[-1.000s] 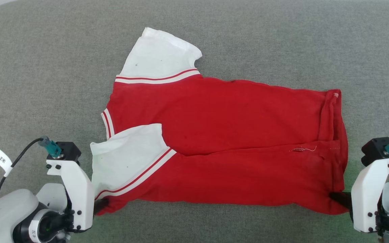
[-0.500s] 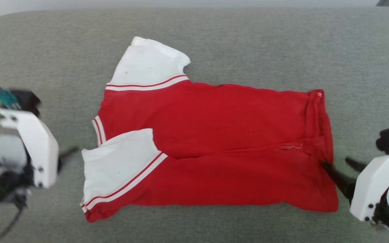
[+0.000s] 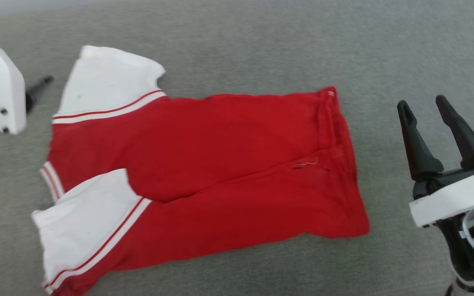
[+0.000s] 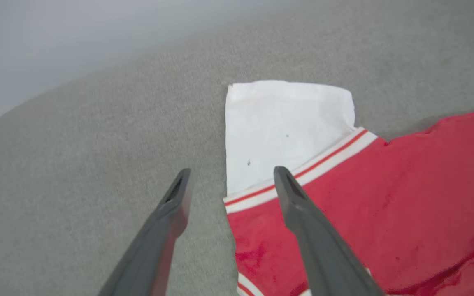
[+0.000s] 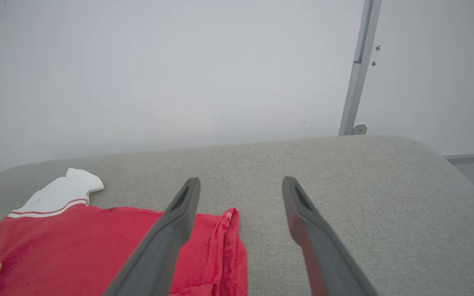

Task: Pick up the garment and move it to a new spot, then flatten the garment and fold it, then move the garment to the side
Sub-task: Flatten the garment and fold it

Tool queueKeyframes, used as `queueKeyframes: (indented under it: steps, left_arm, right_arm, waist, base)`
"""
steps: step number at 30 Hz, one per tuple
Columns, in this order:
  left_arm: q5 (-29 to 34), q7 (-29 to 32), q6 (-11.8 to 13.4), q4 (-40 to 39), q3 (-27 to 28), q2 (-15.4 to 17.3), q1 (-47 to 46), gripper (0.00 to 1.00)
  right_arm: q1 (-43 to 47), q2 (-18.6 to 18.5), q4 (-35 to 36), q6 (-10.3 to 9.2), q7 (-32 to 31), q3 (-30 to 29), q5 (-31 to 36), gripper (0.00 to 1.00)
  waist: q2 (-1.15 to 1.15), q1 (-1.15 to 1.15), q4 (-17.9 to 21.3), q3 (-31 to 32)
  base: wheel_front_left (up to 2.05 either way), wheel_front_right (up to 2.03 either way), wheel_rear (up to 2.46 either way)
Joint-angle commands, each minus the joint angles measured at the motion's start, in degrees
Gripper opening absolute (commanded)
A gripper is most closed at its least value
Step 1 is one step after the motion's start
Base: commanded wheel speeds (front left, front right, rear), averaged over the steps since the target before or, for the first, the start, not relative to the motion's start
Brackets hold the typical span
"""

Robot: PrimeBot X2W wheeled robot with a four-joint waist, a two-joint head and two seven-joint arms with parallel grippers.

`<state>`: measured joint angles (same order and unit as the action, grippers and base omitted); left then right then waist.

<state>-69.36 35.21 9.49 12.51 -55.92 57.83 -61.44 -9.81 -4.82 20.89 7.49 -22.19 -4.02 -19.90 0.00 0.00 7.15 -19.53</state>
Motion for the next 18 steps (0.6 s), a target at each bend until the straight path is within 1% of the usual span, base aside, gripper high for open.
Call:
queueKeyframes:
  steps: [1, 4, 6, 9, 12, 14, 15, 18]
  left_arm:
    - [1.52, -0.73, -1.28, 2.53, 0.14, -0.83, -2.08, 1.00]
    - [3.57, -1.73, -4.24, 8.90, -0.08, -2.96, -5.05, 1.00]
    - [5.04, -2.53, -6.09, 12.90, -0.44, -4.19, -7.20, 1.00]
    - [6.33, -3.19, -8.20, 18.83, -0.73, -5.94, -9.47, 1.00]
    - [7.21, -3.26, -9.69, 24.31, -1.17, -7.84, -11.11, 1.00]
    - [7.22, -2.15, -10.24, 27.66, -1.57, -8.90, -11.77, 1.00]
    - [6.75, -1.46, -10.55, 30.74, -1.60, -9.92, -12.46, 1.00]
    - [6.61, -0.51, -11.15, 34.68, -2.02, -11.28, -12.83, 1.00]
  right_arm:
    - [-0.79, 0.55, -0.47, 0.00, 2.57, 0.54, 0.63, 1.00]
    - [-1.36, 1.11, -2.05, 0.00, 7.16, 2.14, 0.53, 1.00]
    - [-1.56, 1.34, -3.09, 0.00, 9.06, 3.29, 0.24, 1.00]
    - [-1.87, 1.61, -4.84, 0.00, 10.78, 5.10, 0.01, 1.00]
    - [-2.61, 1.72, -6.17, 0.00, 11.27, 6.73, -0.38, 1.00]
    - [-3.00, 1.73, -6.69, 0.00, 11.64, 7.33, -0.47, 1.00]
    - [-3.53, 1.75, -7.13, 0.00, 11.87, 7.98, -0.86, 1.00]
    - [-4.48, 1.47, -7.49, 0.00, 11.68, 8.96, -1.42, 1.00]
  waist:
    - [0.00, 0.00, 2.66, -1.82]
    - [0.00, 0.00, 5.11, -3.08]
    - [0.00, 0.00, 6.46, -3.91]
    - [0.00, 0.00, 8.34, -5.06]
    - [0.00, 0.00, 9.76, -6.15]
    - [0.00, 0.00, 10.37, -6.87]
    - [0.00, 0.00, 10.75, -7.62]
    - [0.00, 0.00, 11.10, -8.65]
  base:
    - [0.00, 0.00, 0.00]
    - [0.00, 0.00, 0.00]
    - [0.00, 0.00, 0.00]
    - [0.00, 0.00, 0.00]
    - [0.00, 0.00, 0.00]
    - [0.00, 0.00, 0.00]
    - [0.00, 0.00, 0.00]
    - [0.00, 0.00, 0.00]
